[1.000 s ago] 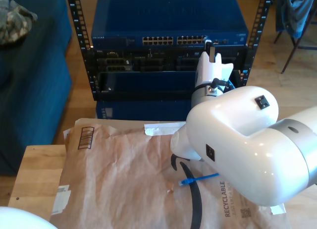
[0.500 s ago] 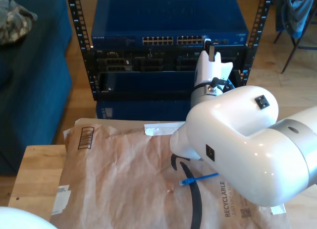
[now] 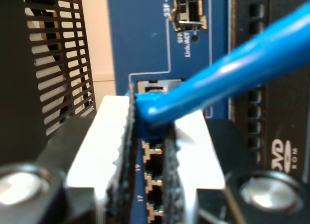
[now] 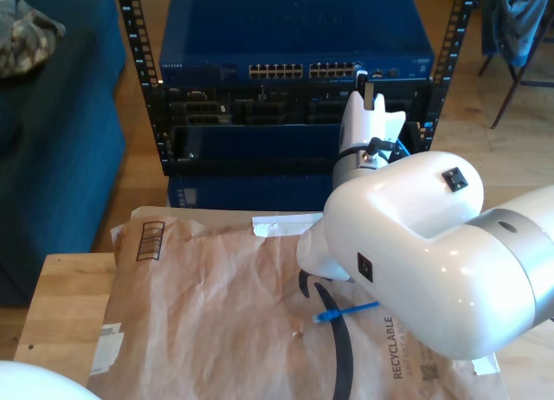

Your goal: Grab the cable and plug it in

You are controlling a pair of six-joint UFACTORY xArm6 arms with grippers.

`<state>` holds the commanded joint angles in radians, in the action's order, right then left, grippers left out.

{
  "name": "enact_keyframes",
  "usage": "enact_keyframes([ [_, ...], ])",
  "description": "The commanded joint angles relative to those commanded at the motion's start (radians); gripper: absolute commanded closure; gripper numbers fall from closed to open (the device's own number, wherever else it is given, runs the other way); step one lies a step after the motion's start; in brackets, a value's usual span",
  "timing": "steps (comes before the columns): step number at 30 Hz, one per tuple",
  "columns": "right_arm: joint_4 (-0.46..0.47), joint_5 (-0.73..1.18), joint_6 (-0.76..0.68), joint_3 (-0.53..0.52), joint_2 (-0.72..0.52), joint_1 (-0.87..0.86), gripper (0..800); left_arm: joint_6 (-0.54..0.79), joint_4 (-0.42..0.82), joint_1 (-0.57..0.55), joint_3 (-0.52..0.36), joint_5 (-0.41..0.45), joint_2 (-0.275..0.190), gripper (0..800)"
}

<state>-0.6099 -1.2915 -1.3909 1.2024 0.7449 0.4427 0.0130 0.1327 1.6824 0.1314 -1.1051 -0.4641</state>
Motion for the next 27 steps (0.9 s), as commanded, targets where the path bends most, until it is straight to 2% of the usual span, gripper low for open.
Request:
enact_keyframes([
  [7,0.0,0.0,0.0,0.04,0.021,0.0,800,0.0,0.0,0.0,0.0,0.0,0.0,0],
  [27,-0.002,-0.012,-0.005,0.035,0.02,0.002,800,0.0,0.0,0.0,0.0,0.0,0.0,0],
])
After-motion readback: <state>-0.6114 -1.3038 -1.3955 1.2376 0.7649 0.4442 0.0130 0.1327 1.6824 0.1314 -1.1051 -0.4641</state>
